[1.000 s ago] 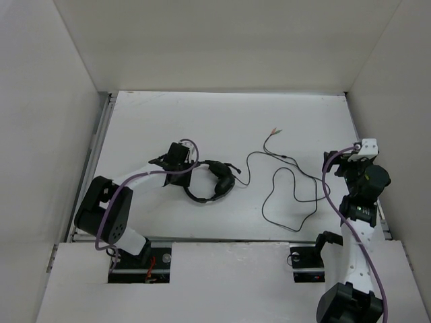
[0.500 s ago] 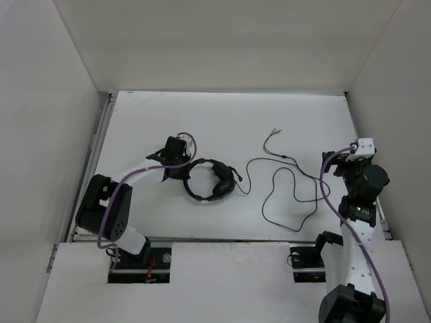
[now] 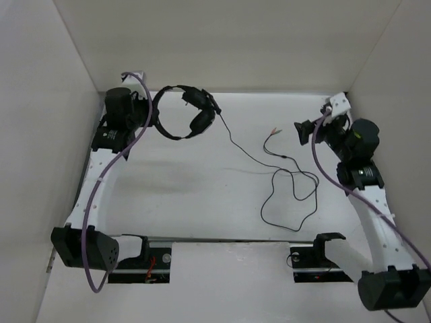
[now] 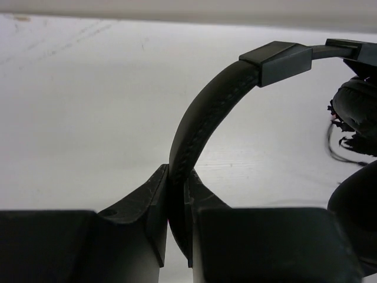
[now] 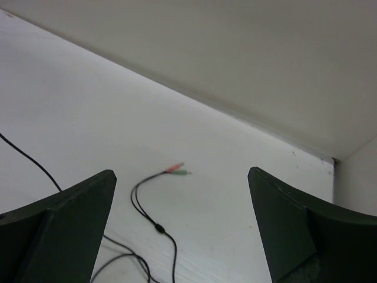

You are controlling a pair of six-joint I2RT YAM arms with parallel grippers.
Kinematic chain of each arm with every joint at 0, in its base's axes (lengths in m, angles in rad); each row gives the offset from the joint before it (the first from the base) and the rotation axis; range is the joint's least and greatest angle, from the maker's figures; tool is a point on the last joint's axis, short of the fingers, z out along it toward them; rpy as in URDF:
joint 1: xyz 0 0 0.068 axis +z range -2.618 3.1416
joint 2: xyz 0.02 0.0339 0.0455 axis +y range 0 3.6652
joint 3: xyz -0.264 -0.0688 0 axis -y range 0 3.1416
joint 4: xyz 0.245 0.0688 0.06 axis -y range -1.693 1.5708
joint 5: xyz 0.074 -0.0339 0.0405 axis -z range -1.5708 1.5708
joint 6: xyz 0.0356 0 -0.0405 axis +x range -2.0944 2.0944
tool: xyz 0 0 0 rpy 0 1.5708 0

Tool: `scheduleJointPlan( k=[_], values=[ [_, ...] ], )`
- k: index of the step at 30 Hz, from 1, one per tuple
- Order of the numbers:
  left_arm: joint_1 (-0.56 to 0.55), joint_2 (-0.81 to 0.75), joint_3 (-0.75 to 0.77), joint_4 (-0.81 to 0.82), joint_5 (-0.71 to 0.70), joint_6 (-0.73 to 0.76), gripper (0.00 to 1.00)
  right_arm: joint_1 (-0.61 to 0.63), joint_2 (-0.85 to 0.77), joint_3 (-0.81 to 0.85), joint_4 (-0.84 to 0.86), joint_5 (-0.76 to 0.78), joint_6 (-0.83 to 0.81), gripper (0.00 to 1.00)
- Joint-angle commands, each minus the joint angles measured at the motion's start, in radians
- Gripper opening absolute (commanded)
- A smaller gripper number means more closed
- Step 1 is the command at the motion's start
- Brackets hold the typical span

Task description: Wrap the headphones

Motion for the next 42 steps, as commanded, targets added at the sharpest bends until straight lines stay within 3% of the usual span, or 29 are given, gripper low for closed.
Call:
scheduleJointPlan(
  k=[1,5,12,16,20,32,42],
  values=[
    [0.043,-0.057,0.114,-0.070,0.132,0.006,0.00,0.133,0.178,0.238,-0.203,0.095,0.008,1.00],
    [0.094,-0.095,0.154,-0.106,0.176,0.006,0.00,0.265,0.354,0.418,-0.374,0.042,0.084,0.98],
    [0.137,-0.207,0.051,-0.098,0.230,-0.031,0.00,0.475,0.368,0.331,-0.249,-0.101,0.129,0.98],
    [0.151,-0.223,0.005,-0.067,0.241,-0.052,0.00,0.509,0.420,0.347,-0.226,-0.231,0.137,0.93],
    [0.169,-0.175,0.022,-0.047,0.241,-0.080,0.00,0.549,0.495,0.456,-0.230,-0.265,0.161,0.91],
    [0.231,-0.010,0.204,0.006,0.364,-0.247,0.00,0.644,0.726,0.656,-0.074,-0.325,0.276,0.91],
    [0.183,-0.023,0.280,-0.026,0.477,-0.295,0.00,0.641,0.910,0.792,0.012,-0.278,0.304,0.90]
  ],
)
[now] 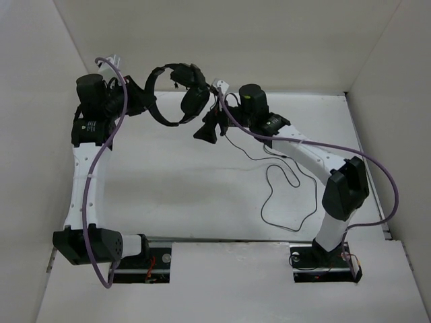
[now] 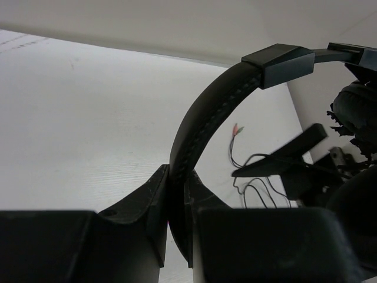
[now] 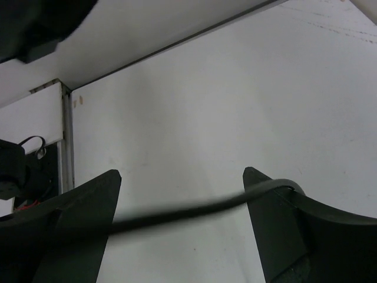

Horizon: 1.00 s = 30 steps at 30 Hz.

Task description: Wrap the headphones

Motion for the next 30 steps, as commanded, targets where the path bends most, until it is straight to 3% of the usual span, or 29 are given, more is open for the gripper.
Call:
scheduleJointPlan(
  k=[1,12,20,30],
  values=[
    [-0.016,-0.048,0.063,0.050,0.092,-0.061,0.00,-0.007,0.020,0.058,0.105,0.015,0.031,0.89],
    [0.022,-0.057,0.029,0.071,0.088,-0.094,0.00,-0.002,-0.111,-0.093,0.105,0.055,-0.031,0.87],
    [0.042,-0.057,-0.085,0.073,0.019,-0.035,0.00,-0.044,-0.227,-0.094,0.062,0.052,-0.037,0.89],
    [0.026,-0.082,-0.037,0.041,0.026,-0.029,0.00,-0.039,-0.219,-0.079,0.061,0.058,-0.040,0.91]
  ],
)
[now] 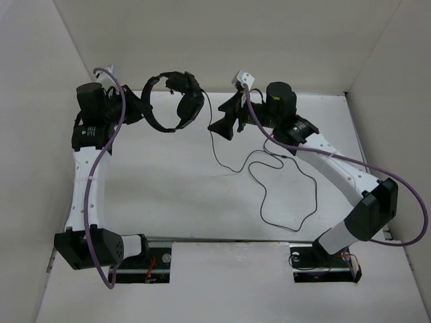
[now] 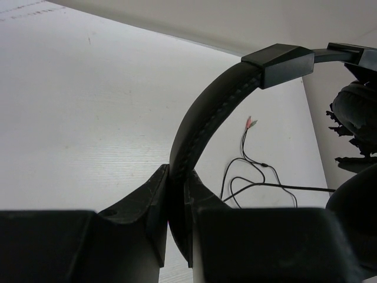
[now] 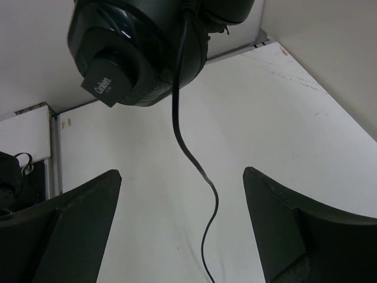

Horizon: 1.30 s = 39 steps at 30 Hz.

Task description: Wrap the headphones

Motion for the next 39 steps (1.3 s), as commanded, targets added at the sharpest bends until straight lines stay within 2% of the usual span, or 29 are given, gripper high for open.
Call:
scheduleJointPlan(
  k=[1,8,12,17,23,31,35,38,39],
  values=[
    [-0.015,-0.053,0.076,0.034,0.036,-0.020,0.00,0.006,0.029,0.044,0.029,0.007,-0.007,0.91],
    [-0.043,-0.044,0.171,-0.012,0.085,-0.037,0.00,0.014,0.181,0.223,0.034,0.041,-0.008,0.92],
    [-0.049,-0.053,0.203,-0.018,0.110,-0.066,0.00,0.003,0.230,0.255,0.072,0.041,0.052,0.92],
    [-0.026,-0.035,0.261,0.005,0.131,-0.124,0.00,0.000,0.247,0.164,0.172,0.011,0.193,0.91],
    [-0.010,-0.015,0.307,0.043,0.159,-0.193,0.00,-0.017,0.242,-0.002,0.374,-0.042,0.449,0.91],
    [0.022,0.005,0.377,0.061,0.170,-0.225,0.00,0.004,0.196,-0.246,0.502,-0.005,0.418,0.87],
    [0.043,0.016,0.403,0.077,0.170,-0.244,0.00,0.027,0.153,-0.359,0.519,-0.019,0.294,0.75],
    [0.056,0.020,0.415,0.089,0.174,-0.260,0.00,0.041,0.121,-0.433,0.519,-0.045,0.194,0.58],
    [0.057,0.020,0.416,0.094,0.176,-0.265,0.00,0.046,0.112,-0.452,0.516,-0.063,0.168,0.49]
  ],
)
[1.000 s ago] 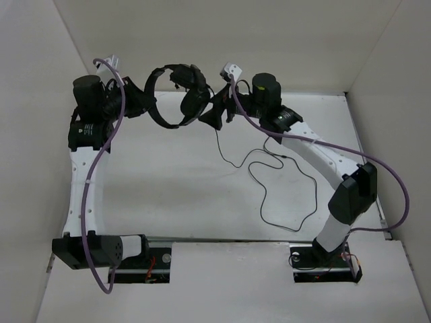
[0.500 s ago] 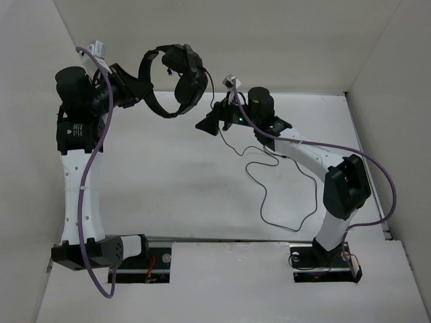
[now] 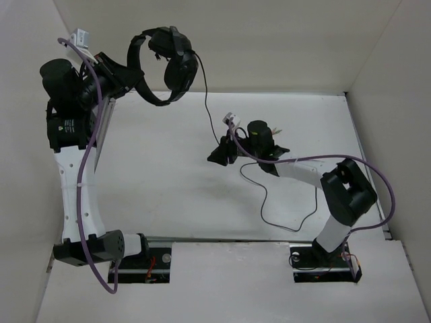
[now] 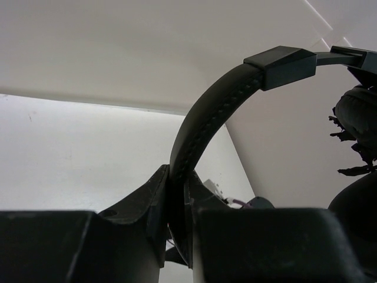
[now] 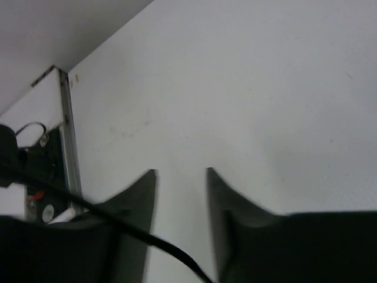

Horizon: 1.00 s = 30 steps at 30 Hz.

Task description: Wrap the headphones

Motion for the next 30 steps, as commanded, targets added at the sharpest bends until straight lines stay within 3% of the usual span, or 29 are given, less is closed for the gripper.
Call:
scheduleJointPlan(
  k=[1,3,5,7,10,15,18,22,30],
  values=[
    [0.017,-0.010,0.058,0.103,0.028,-0.069,0.00,0.022,-0.087,-0.053,0.088,-0.070,-0.151,0.35],
    [0.024,-0.010,0.054,0.109,0.028,-0.073,0.00,0.025,-0.110,-0.062,0.056,-0.076,-0.197,0.14],
    [0.032,-0.013,0.037,0.112,0.016,-0.069,0.00,0.025,-0.131,-0.044,-0.013,-0.058,-0.250,0.02],
    [0.041,-0.015,0.009,0.116,-0.011,-0.064,0.00,0.025,-0.162,-0.004,-0.105,-0.007,-0.328,0.00],
    [0.034,-0.021,-0.055,0.113,-0.117,-0.027,0.00,0.038,-0.214,0.107,-0.343,0.196,-0.580,0.00],
    [-0.022,-0.022,-0.135,0.079,-0.342,0.074,0.00,0.142,-0.251,0.234,-0.625,0.767,-1.148,0.00],
    [-0.069,-0.019,-0.163,0.053,-0.491,0.156,0.00,0.169,-0.314,0.192,-0.548,1.014,-1.466,0.00],
    [-0.147,-0.004,-0.212,0.057,-0.698,0.325,0.00,0.231,-0.403,0.145,-0.336,1.119,-1.860,0.00],
    [-0.268,0.001,-0.362,0.051,-0.811,0.545,0.00,0.301,-0.360,0.206,-0.009,0.938,-2.188,0.00]
  ],
)
